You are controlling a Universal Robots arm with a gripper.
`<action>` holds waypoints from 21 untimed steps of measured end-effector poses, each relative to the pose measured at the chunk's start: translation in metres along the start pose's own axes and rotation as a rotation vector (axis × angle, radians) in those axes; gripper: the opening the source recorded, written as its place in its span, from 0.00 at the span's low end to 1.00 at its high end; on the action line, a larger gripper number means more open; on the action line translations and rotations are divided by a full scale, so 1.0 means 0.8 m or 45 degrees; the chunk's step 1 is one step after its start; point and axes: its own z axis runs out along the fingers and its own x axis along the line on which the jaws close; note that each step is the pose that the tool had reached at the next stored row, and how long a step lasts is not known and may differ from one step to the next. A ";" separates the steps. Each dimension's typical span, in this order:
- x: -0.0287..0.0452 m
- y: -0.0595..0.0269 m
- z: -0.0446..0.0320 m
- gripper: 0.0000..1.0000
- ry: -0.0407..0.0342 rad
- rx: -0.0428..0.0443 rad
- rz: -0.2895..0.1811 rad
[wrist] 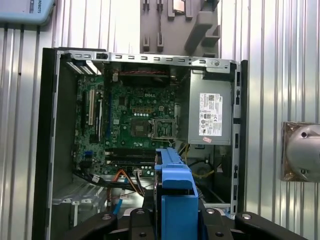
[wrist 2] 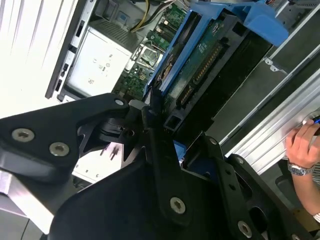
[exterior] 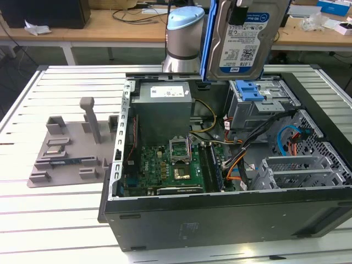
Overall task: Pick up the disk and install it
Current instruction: 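Pick up the disk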
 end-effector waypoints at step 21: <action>0.0380 -0.010 0.0031 0.37 -0.0001 0.000 0.000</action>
